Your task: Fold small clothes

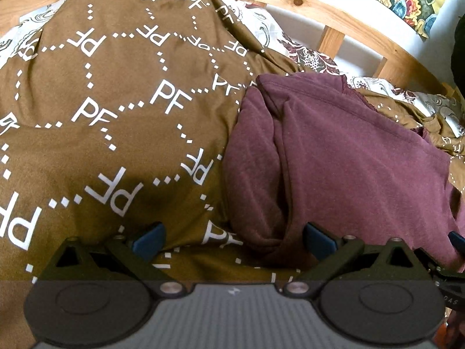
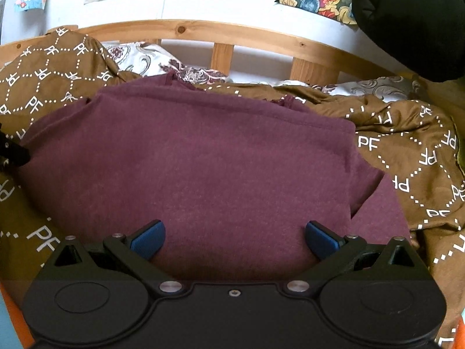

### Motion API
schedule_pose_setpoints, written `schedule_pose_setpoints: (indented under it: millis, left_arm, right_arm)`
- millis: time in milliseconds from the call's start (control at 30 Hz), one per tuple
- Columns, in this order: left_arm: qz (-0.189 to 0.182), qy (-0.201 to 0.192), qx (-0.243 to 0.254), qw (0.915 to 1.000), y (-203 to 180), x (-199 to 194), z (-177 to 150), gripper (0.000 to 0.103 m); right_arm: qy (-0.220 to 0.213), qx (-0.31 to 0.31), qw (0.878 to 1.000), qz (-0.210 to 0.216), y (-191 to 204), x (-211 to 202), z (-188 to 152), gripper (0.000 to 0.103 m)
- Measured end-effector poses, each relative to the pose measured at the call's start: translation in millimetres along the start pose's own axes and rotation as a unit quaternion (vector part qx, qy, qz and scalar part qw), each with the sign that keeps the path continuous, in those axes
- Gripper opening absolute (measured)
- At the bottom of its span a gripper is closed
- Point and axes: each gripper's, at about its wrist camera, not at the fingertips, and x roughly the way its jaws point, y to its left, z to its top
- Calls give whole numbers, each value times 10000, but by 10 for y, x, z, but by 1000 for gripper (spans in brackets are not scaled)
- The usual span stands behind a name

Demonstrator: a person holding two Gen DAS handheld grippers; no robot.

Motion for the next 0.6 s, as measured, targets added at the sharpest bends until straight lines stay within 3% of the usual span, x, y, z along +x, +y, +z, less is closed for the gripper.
schedule_pose_setpoints:
  millis: [467, 600]
  left_arm:
    - [-78, -85, -163, 9998, 40, 27, 85, 102]
    - [-94, -243, 114, 9996, -44, 45, 161, 102]
  right_arm:
    - [14, -41, 10000, -37, 8, 13, -2, 102]
    - [35, 19, 10000, 29, -8, 34, -9, 103]
